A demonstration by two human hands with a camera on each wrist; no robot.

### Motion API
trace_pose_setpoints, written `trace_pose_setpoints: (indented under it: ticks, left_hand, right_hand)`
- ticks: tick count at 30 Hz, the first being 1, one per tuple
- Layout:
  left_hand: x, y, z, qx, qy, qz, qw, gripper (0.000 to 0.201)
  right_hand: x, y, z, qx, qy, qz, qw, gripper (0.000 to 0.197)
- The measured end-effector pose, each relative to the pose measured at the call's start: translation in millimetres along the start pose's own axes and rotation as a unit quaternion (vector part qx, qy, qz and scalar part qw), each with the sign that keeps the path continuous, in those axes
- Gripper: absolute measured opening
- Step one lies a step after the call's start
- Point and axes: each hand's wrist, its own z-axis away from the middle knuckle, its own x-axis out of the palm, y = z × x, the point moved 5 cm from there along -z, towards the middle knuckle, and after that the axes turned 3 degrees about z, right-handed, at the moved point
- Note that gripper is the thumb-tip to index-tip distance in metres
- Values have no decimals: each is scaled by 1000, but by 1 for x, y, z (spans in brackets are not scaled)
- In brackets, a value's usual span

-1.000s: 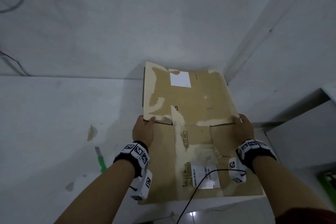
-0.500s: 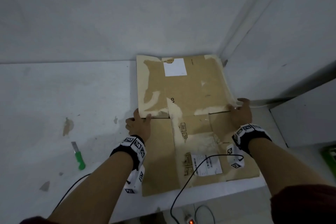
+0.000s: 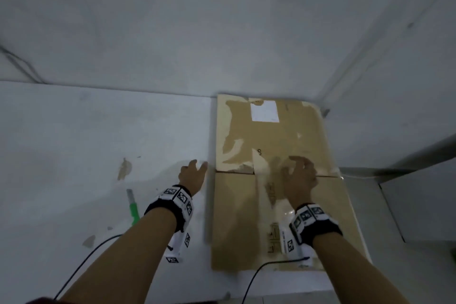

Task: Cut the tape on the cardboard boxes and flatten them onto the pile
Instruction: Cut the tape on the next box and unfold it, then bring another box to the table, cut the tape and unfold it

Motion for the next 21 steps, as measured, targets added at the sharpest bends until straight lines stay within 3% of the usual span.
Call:
trace_pose_setpoints:
  ticks: [4, 9, 14, 21]
  left_hand:
    - [-75, -45, 20, 37, 58, 35, 997, 44]
    - [-206, -144, 66, 4, 184, 71, 980, 27]
    - [-330, -250, 127, -50, 271, 90, 957, 27]
    - [-462, -365, 197, -88, 350, 104, 927, 28]
  right_hand:
    - [53, -90, 53, -91, -86, -36, 991, 27]
    - [123, -216, 155, -231, -181, -76, 953, 28]
    - [181, -335, 274, -323, -276, -84, 902, 27]
    - [237, -469, 417, -415, -337, -92, 840, 21]
